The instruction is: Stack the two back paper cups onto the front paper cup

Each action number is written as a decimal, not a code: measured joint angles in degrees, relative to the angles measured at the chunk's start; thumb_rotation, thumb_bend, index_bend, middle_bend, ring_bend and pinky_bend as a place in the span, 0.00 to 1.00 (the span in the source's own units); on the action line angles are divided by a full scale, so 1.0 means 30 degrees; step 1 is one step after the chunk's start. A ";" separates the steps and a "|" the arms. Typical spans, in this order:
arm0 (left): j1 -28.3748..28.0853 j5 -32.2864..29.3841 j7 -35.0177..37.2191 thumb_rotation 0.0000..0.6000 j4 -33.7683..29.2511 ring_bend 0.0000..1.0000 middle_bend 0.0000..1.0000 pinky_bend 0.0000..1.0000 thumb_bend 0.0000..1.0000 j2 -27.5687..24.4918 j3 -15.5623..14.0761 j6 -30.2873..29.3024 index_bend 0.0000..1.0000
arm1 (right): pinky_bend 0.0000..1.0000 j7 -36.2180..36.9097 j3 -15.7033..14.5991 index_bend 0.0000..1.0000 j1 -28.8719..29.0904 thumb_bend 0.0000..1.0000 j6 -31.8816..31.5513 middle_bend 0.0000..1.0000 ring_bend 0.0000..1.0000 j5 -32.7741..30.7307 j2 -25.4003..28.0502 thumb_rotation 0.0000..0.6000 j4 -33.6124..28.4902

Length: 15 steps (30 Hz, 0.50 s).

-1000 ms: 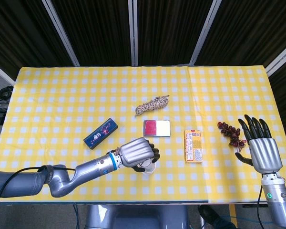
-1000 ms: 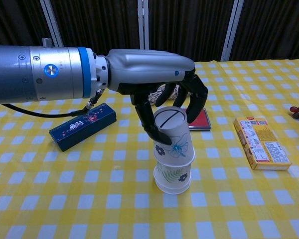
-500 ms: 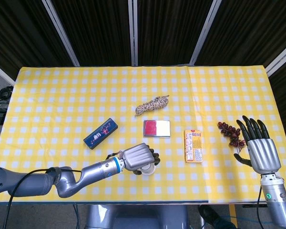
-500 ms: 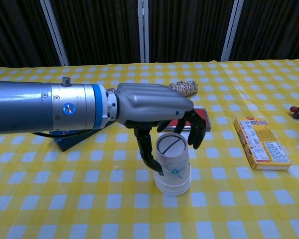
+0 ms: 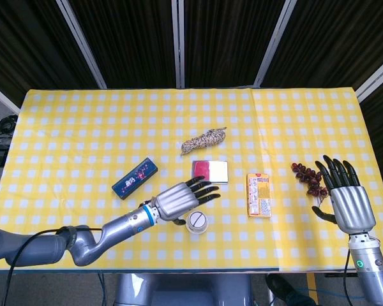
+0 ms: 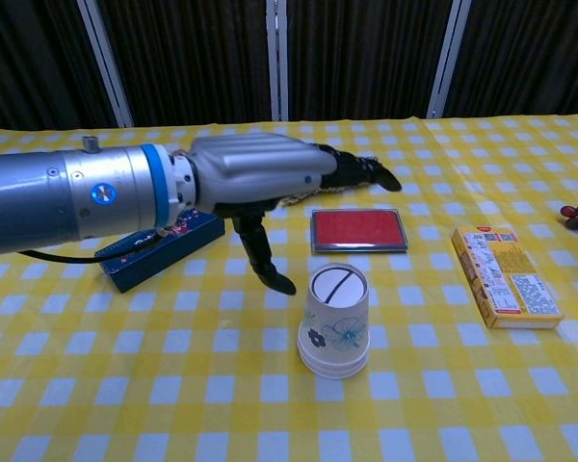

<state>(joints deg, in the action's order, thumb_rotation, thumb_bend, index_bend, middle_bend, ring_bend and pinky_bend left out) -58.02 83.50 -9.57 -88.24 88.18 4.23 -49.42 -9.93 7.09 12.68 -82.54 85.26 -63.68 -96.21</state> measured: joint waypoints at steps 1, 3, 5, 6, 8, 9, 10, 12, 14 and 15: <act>0.0416 -0.0314 -0.0534 1.00 -0.0287 0.00 0.00 0.00 0.00 -0.0245 0.0017 -0.0589 0.00 | 0.00 0.0027 0.0004 0.00 -0.0015 0.00 -0.0028 0.00 0.00 0.0024 0.0027 1.00 -0.0027; 0.1443 -0.1271 -0.1988 1.00 -0.1148 0.00 0.00 0.00 0.00 -0.0885 0.0033 -0.1993 0.00 | 0.00 0.0053 0.0012 0.00 -0.0039 0.00 -0.0095 0.00 0.00 0.0088 0.0067 1.00 -0.0082; 0.2443 -0.2313 -0.3312 1.00 -0.2095 0.00 0.00 0.00 0.00 -0.1579 0.0017 -0.3170 0.00 | 0.00 0.0045 0.0017 0.00 -0.0051 0.00 -0.0129 0.00 0.00 0.0127 0.0087 1.00 -0.0120; 0.3160 -0.3036 -0.4132 1.00 -0.2806 0.00 0.00 0.00 0.00 -0.2124 -0.0008 -0.3951 0.00 | 0.00 0.0029 0.0020 0.00 -0.0059 0.00 -0.0145 0.00 0.00 0.0137 0.0099 1.00 -0.0138; 0.4249 -0.3924 -0.5067 1.00 -0.3817 0.00 0.00 0.00 0.00 -0.3017 -0.0080 -0.5118 0.00 | 0.00 0.0035 0.0029 0.00 -0.0078 0.00 -0.0182 0.00 0.00 0.0143 0.0118 1.00 -0.0179; 0.4943 -0.4343 -0.5426 1.00 -0.4357 0.00 0.00 0.00 0.00 -0.3600 -0.0148 -0.5883 0.00 | 0.00 0.0047 0.0041 0.00 -0.0092 0.00 -0.0212 0.00 0.00 0.0144 0.0136 1.00 -0.0201; 0.5448 -0.4567 -0.5577 1.00 -0.4691 0.00 0.00 0.00 0.00 -0.4029 -0.0217 -0.6448 0.00 | 0.00 0.0052 0.0050 0.00 -0.0099 0.00 -0.0227 0.00 0.00 0.0148 0.0147 1.00 -0.0216; 0.6598 -0.4842 -0.5604 1.00 -0.5341 0.00 0.00 0.00 0.00 -0.5096 -0.0447 -0.7679 0.00 | 0.00 0.0043 0.0067 0.00 -0.0108 0.00 -0.0245 0.00 0.00 0.0146 0.0169 1.00 -0.0244; 0.7603 -0.4885 -0.5282 1.00 -0.5717 0.00 0.00 0.00 0.00 -0.5949 -0.0714 -0.8668 0.00 | 0.00 -0.0036 0.0094 0.00 -0.0108 0.00 -0.0266 0.00 0.00 0.0136 0.0179 1.00 -0.0267; 0.8294 -0.4824 -0.4925 1.00 -0.5882 0.00 0.00 0.00 0.00 -0.6362 -0.0923 -0.9335 0.00 | 0.00 -0.0092 0.0110 0.00 -0.0108 0.00 -0.0289 0.00 0.00 0.0142 0.0183 1.00 -0.0308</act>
<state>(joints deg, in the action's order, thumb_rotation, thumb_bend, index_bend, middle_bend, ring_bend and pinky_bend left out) -33.14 69.03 -24.34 -105.89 69.09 1.46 -77.42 -10.21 7.42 12.35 -83.41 85.68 -63.13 -97.14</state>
